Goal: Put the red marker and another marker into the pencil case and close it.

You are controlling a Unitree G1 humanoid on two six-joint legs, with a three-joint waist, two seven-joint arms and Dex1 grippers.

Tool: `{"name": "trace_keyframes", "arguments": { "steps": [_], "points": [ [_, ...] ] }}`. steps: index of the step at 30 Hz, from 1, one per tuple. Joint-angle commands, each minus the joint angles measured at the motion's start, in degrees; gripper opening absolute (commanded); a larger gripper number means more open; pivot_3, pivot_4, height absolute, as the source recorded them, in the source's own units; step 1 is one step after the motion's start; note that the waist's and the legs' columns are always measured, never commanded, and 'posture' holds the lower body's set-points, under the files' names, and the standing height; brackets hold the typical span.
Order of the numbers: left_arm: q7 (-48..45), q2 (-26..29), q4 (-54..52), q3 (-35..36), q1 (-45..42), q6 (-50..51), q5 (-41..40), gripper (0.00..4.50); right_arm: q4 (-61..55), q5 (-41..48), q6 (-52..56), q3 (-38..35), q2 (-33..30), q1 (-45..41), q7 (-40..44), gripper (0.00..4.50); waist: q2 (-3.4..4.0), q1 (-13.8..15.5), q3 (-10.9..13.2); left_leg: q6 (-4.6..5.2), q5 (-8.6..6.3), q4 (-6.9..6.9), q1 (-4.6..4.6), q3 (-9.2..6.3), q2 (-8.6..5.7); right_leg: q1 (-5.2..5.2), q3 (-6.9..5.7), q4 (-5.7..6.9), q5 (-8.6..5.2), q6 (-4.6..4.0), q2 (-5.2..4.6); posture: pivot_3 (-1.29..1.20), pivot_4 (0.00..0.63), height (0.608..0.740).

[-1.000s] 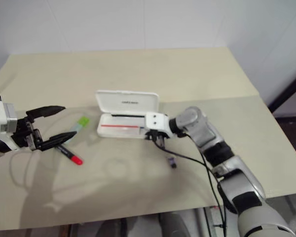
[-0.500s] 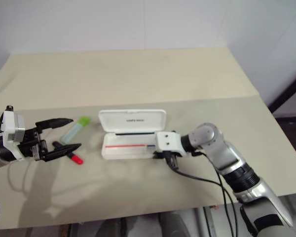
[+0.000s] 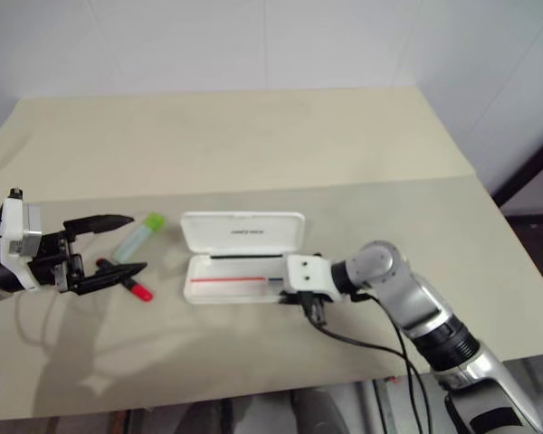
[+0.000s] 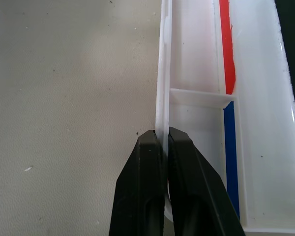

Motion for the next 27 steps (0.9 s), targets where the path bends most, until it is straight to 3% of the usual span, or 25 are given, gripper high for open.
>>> {"name": "trace_keyframes", "arguments": {
  "steps": [1,5,17,23,26,27],
  "points": [
    [-0.57,1.01,-1.42,0.33,-0.90,0.30,-1.09,4.50,-0.39,0.76,-1.52,-0.15,0.53,-0.04,-0.28,0.58,0.00,0.01,0.00,0.00,0.00,0.00,0.00,0.00,0.00,0.00,0.00,0.00,0.00,0.00,0.00,0.00,0.150,0.740],
    [-0.90,0.78,-1.08,-0.39,-2.00,0.10,-0.74,4.50,1.07,1.03,-4.05,-1.42,2.25,-1.35,-1.88,1.85,0.00,0.00,0.00,0.00,0.00,0.01,0.00,0.00,0.00,0.00,0.00,0.01,0.00,0.00,0.01,0.00,0.150,0.740],
    [-2.52,0.64,0.55,-1.92,-4.14,-1.19,-0.04,4.50,0.35,14.04,-6.71,-8.87,2.23,-3.90,4.70,1.85,-0.01,0.01,0.01,0.00,0.00,-0.01,0.00,-0.01,0.01,0.01,-0.01,0.01,0.00,0.01,0.00,0.00,0.150,0.740],
    [-3.52,1.07,1.19,-1.29,-4.11,-3.82,0.42,4.50,-1.68,25.09,-1.13,-15.47,0.68,-2.93,6.71,1.85,-0.01,0.08,0.01,0.00,0.00,0.02,0.01,-0.02,0.01,0.04,-0.02,0.03,0.00,0.01,0.00,0.00,0.150,0.740],
    [-4.53,2.15,1.73,-0.04,-2.71,-4.13,0.66,4.50,-2.26,26.60,0.80,-17.72,-1.49,-1.95,6.22,2.38,-0.01,0.08,0.01,0.00,0.00,0.01,0.00,-0.02,0.00,0.05,-0.02,0.01,0.00,0.01,-0.02,0.00,0.150,0.740],
    [-4.52,2.40,1.72,0.39,-2.27,-4.05,0.64,4.50,-2.12,27.38,1.72,-18.70,-2.34,-1.76,6.14,2.75,0.00,0.06,0.01,0.00,0.00,0.00,0.01,-0.02,0.01,0.05,-0.02,-0.01,0.00,0.01,-0.01,0.00,0.150,0.740]
  ]
}}
